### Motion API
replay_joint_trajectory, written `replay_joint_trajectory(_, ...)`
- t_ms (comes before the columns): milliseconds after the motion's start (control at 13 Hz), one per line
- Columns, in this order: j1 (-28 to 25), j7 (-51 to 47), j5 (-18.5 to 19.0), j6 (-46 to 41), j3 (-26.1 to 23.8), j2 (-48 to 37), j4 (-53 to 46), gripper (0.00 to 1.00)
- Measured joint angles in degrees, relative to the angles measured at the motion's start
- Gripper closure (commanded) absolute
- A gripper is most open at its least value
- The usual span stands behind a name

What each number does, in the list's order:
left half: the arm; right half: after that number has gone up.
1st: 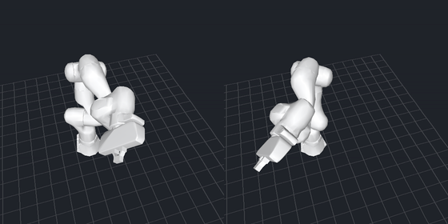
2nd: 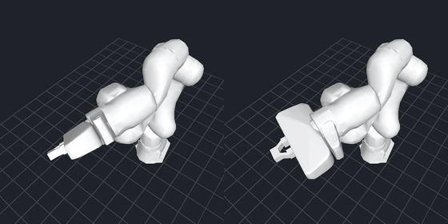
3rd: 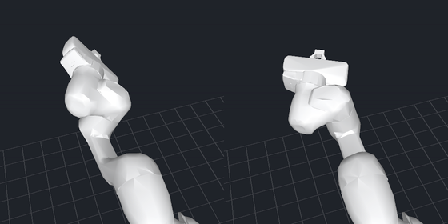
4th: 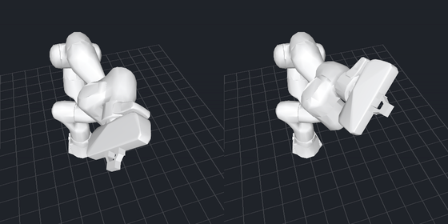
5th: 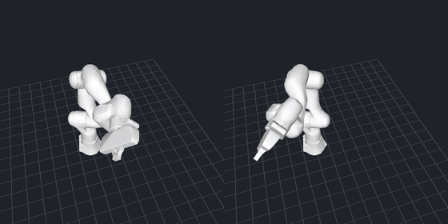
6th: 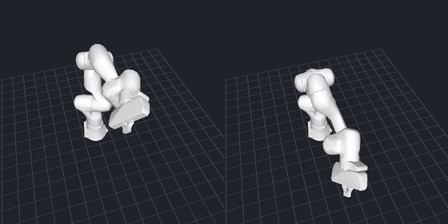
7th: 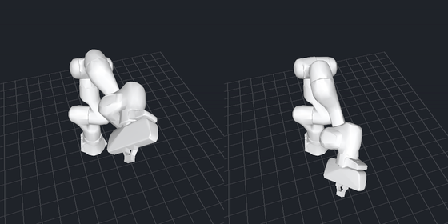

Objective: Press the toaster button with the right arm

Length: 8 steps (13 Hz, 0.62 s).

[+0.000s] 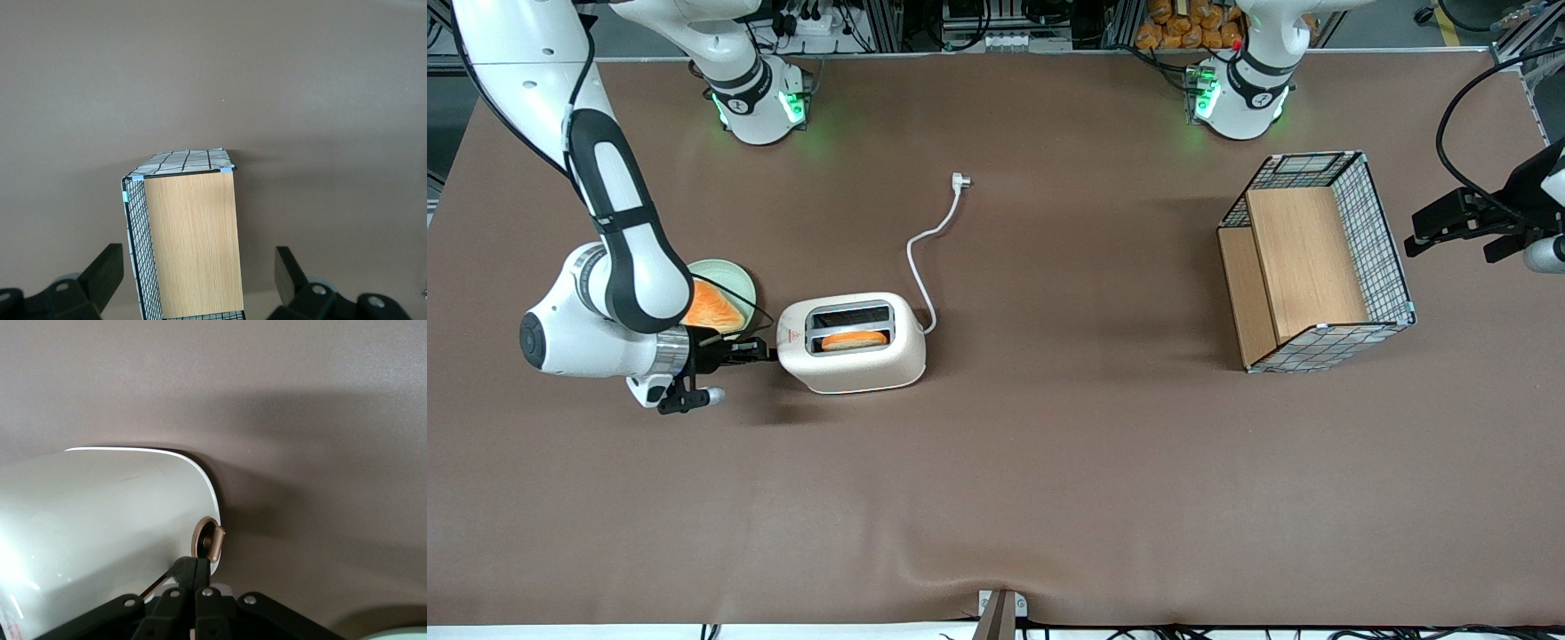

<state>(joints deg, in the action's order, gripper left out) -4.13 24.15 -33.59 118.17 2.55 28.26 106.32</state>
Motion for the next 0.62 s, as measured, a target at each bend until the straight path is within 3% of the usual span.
replay_joint_trajectory(231, 0.08, 0.0, -0.01, -0.17, 0.06, 0.06, -0.59, 1.0)
replay_joint_trajectory(308, 0.21, 0.0, 0.0, -0.94, 0.11, 0.11, -1.29, 0.65)
replay_joint_trajectory(385, 0.37, -0.09, 0.0, -2.17, 0.18, 0.18, -2.37, 0.48)
replay_joint_trajectory(462, 0.5, -0.28, 0.0, -3.09, 0.24, 0.28, -3.44, 0.0)
replay_joint_trajectory(615, 0.74, -0.66, 0.01, -4.31, 0.37, 0.61, -4.96, 0.0)
